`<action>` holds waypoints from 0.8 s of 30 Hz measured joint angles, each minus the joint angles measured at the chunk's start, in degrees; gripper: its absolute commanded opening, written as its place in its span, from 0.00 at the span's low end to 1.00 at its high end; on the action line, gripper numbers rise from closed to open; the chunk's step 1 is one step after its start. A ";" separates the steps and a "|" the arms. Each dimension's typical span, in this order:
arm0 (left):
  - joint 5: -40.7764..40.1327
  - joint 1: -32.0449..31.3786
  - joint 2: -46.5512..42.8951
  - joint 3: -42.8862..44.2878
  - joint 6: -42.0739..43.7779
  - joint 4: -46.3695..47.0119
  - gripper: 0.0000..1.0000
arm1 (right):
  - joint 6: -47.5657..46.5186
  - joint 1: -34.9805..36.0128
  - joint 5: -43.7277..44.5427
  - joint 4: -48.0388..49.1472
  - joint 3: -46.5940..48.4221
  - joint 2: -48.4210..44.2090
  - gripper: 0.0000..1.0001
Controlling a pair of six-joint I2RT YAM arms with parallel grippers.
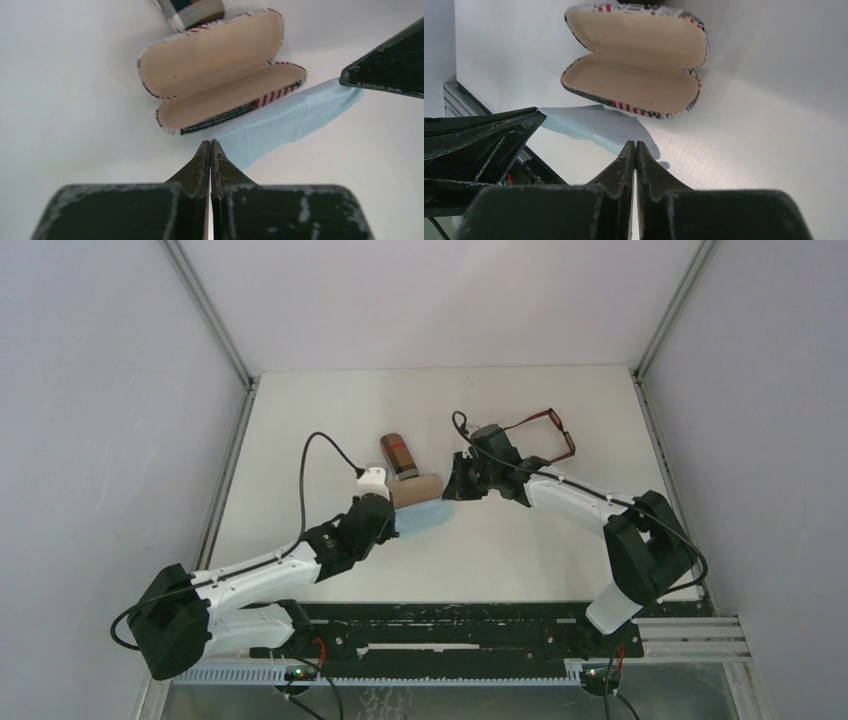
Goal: Organize the sunglasses
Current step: Pick up the glasses cleaning cloth from the center of the board, then place the glasses cleaning cloth in the sunglasses case.
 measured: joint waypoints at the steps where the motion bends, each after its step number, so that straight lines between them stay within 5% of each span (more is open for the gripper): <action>1: 0.00 0.74 -0.02 0.00 0.17 0.04 0.00 | 0.00 0.13 0.02 -0.04 0.98 0.81 0.00; 24: 4.04 11.45 10.23 4.24 4.70 5.16 0.00 | -0.39 -2.69 -0.02 -1.36 13.07 13.25 0.00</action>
